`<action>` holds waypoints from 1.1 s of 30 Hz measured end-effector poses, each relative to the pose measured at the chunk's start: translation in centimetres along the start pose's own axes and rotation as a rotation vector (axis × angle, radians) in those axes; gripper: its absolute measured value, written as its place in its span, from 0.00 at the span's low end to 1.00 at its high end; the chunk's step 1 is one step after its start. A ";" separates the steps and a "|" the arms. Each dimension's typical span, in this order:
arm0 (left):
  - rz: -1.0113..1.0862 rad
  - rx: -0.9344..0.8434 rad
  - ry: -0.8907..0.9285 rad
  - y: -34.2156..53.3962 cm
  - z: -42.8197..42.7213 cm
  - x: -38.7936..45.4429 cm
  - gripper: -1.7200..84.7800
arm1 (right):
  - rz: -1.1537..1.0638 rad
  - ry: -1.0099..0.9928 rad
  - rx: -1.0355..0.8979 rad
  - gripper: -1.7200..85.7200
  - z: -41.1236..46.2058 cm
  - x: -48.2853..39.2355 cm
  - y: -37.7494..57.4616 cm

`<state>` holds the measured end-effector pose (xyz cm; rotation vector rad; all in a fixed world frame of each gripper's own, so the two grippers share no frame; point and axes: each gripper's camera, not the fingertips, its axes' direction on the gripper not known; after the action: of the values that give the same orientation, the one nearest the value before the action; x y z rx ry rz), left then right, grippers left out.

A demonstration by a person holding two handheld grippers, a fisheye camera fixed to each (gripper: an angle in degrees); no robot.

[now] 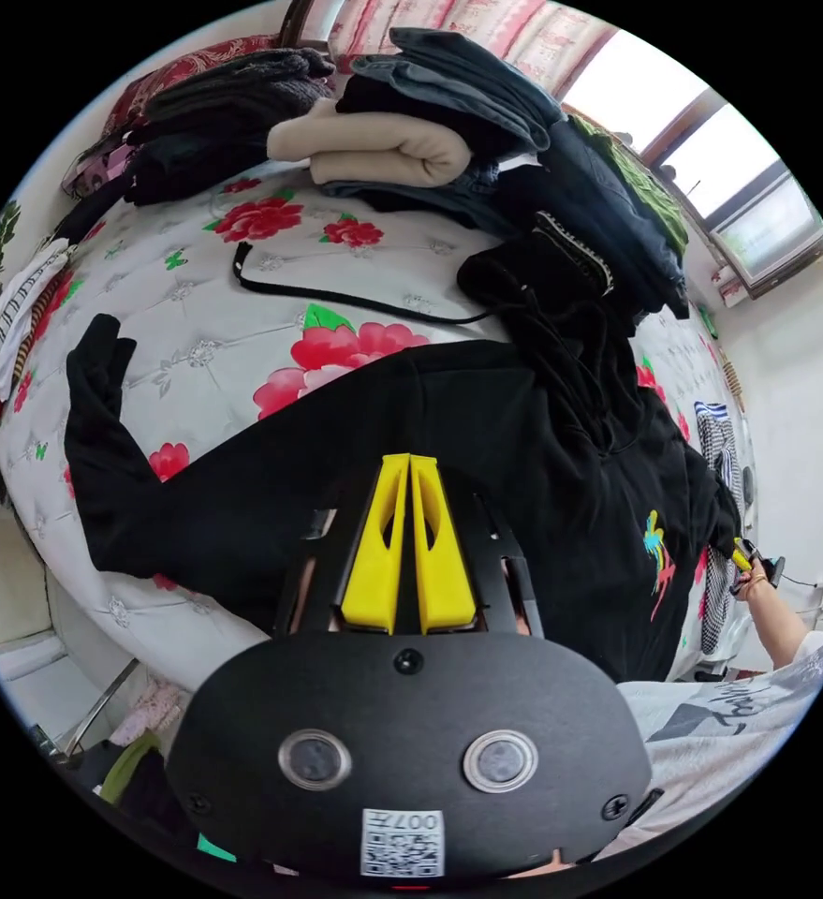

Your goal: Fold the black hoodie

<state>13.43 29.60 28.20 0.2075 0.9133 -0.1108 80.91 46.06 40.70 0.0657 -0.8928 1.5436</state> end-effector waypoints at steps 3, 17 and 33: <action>0.014 -0.107 -0.120 -1.3 3.0 0.8 0.01 | -0.224 0.035 0.054 0.05 -3.7 -2.0 -0.9; -0.010 0.005 -0.060 -2.0 -2.9 -1.3 0.01 | -0.185 0.319 0.258 0.08 -8.4 3.1 -1.6; -0.750 0.307 -0.081 7.1 -19.6 -32.1 0.10 | -1.475 -0.454 -0.480 0.09 9.0 -36.9 42.9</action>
<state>-19.86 41.15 43.00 0.1337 0.8520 -0.9512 47.44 14.52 6.53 0.5965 -1.1181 -0.0827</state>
